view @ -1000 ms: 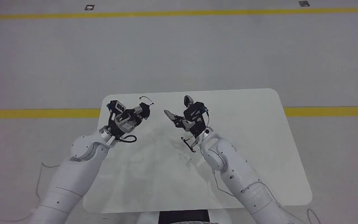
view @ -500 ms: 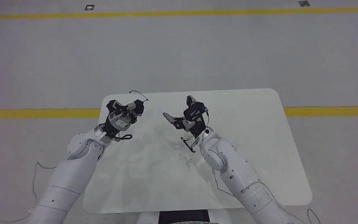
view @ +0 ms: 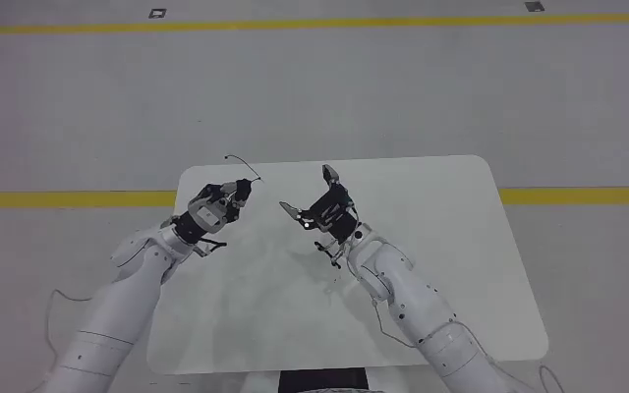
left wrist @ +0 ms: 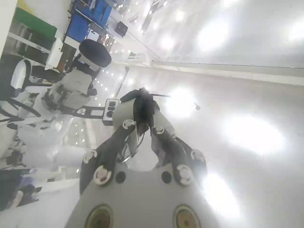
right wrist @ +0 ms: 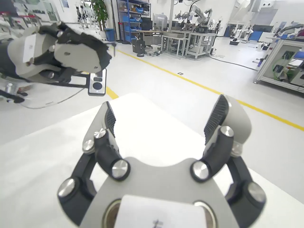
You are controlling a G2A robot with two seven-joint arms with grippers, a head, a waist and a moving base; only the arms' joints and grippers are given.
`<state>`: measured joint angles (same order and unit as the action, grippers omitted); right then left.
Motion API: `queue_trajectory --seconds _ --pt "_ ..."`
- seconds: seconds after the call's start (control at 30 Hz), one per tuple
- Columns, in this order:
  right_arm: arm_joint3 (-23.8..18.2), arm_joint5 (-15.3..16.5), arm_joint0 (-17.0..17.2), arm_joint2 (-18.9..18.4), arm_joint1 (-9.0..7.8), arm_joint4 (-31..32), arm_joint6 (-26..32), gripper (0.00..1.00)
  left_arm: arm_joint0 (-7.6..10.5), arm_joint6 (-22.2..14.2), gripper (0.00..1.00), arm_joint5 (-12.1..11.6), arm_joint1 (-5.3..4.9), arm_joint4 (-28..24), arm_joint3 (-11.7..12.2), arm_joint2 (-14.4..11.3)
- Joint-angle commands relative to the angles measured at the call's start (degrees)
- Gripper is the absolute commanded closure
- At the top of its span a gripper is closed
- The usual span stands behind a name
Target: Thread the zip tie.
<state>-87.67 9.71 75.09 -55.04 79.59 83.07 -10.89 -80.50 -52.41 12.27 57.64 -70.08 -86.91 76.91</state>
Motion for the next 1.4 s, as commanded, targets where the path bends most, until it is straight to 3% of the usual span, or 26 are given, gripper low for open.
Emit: queue_trajectory --seconds 0.0,0.43,0.47,0.53,0.57,0.83,1.07,1.37 --pt "0.0 0.01 -0.02 0.01 -0.01 0.31 0.06 0.0 0.01 0.05 1.0 -0.11 0.01 0.0 0.02 0.0" --pt "0.57 1.16 -2.08 2.05 0.63 0.28 -2.16 0.0 0.01 0.05 1.0 -0.11 0.01 0.0 0.02 0.0" --pt "0.76 1.09 -2.15 2.18 0.68 0.3 -2.37 0.09 0.01 0.05 1.0 -0.11 0.01 0.0 0.02 0.0" --pt "1.28 1.0 -2.39 2.67 0.79 0.86 -2.68 0.4 0.01 0.05 1.0 -0.11 0.01 0.0 0.02 0.0" --pt "1.48 0.91 -2.52 2.86 0.85 0.95 -2.79 0.49 0.01 0.05 1.0 -0.11 0.01 0.0 0.02 0.0" --pt "2.61 -0.38 -3.29 4.23 1.44 1.08 -3.73 0.61 0.01 0.05 1.0 -0.11 0.01 0.0 0.02 0.0" --pt "2.87 -0.27 -3.41 4.88 1.86 -0.29 -4.46 0.62 0.01 0.05 1.0 -0.11 0.01 0.0 0.02 0.0" --pt "3.22 -0.2 -4.61 6.34 2.53 -0.27 -4.99 0.72 0.01 0.05 1.0 -0.11 0.01 0.0 0.02 0.0"
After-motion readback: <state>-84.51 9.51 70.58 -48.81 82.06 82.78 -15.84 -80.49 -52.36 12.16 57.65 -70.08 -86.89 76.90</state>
